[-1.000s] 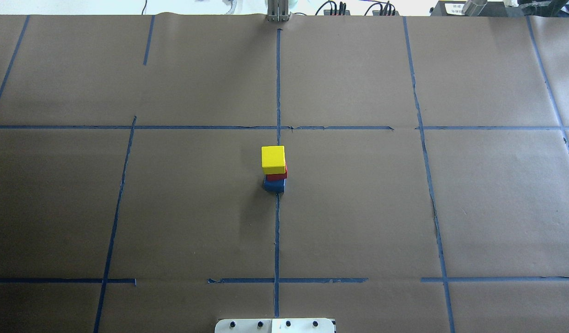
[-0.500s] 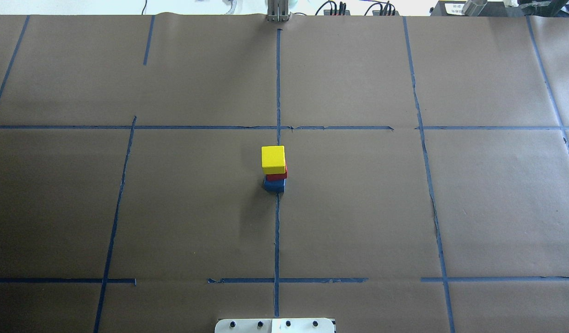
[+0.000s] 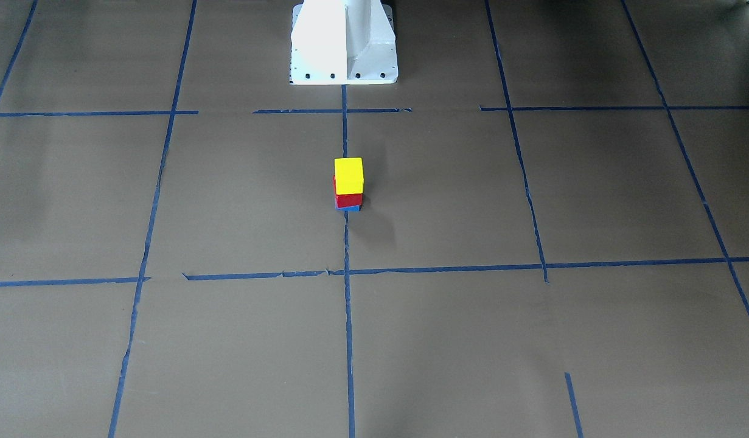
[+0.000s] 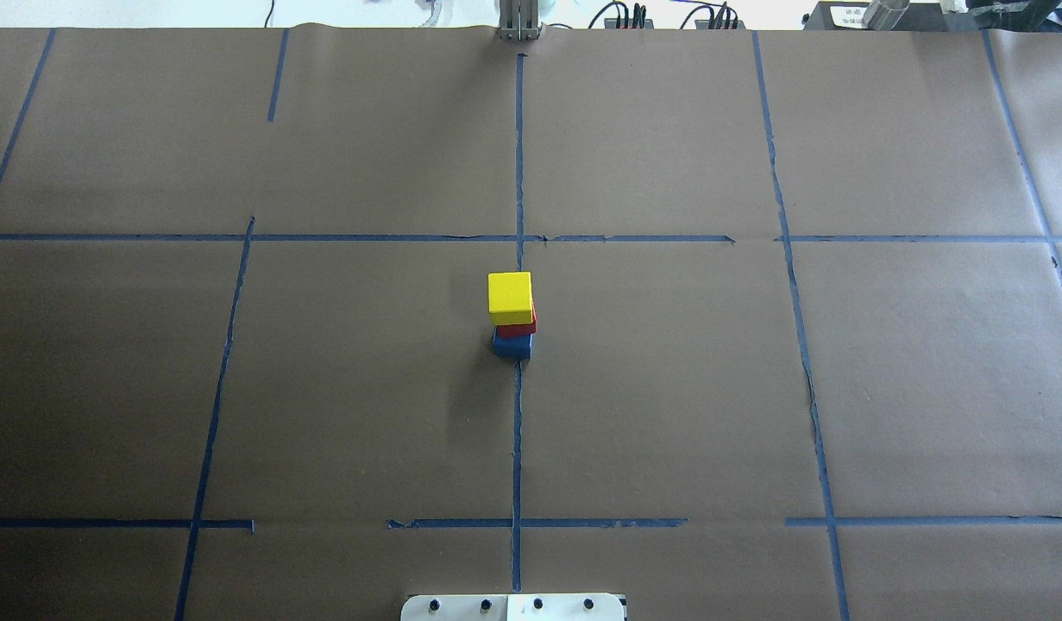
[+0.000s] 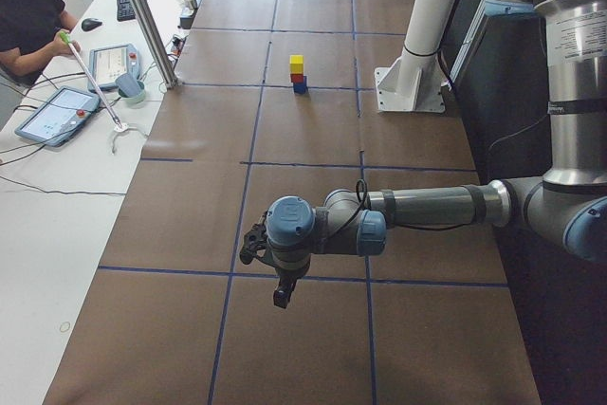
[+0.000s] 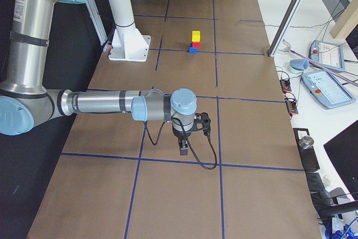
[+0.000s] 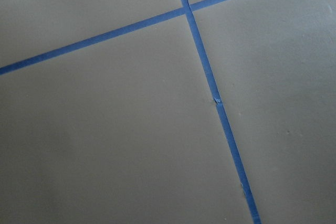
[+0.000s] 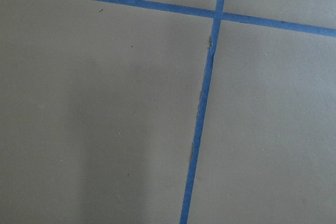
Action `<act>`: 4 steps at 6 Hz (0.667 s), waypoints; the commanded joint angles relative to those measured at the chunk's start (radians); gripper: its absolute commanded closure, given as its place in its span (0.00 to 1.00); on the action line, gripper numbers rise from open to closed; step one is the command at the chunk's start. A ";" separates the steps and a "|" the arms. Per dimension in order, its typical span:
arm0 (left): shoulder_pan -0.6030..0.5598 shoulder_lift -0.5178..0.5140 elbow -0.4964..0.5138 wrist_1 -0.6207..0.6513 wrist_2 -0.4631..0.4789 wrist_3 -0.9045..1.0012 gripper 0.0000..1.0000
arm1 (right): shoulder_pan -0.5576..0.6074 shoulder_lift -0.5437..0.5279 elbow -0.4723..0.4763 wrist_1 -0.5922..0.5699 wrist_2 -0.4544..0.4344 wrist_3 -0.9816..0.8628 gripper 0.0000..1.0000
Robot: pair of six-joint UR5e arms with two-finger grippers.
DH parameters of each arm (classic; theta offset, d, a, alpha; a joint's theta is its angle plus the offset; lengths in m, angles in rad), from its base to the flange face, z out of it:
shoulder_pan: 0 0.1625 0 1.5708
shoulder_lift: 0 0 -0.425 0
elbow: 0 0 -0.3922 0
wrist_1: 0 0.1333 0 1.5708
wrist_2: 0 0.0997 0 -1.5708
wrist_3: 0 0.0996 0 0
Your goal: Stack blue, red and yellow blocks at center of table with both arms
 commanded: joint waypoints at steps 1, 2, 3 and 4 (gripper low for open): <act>0.037 -0.036 0.001 0.085 0.002 0.003 0.00 | 0.000 -0.001 -0.002 0.000 0.004 0.000 0.00; 0.036 -0.033 0.004 0.087 0.000 0.005 0.00 | 0.000 -0.003 -0.002 0.000 0.004 0.000 0.00; 0.037 -0.036 0.002 0.092 -0.004 0.005 0.00 | 0.000 -0.003 -0.002 0.000 0.004 0.002 0.00; 0.037 -0.031 0.004 0.098 -0.003 0.005 0.00 | 0.000 -0.003 0.000 0.000 0.004 0.003 0.00</act>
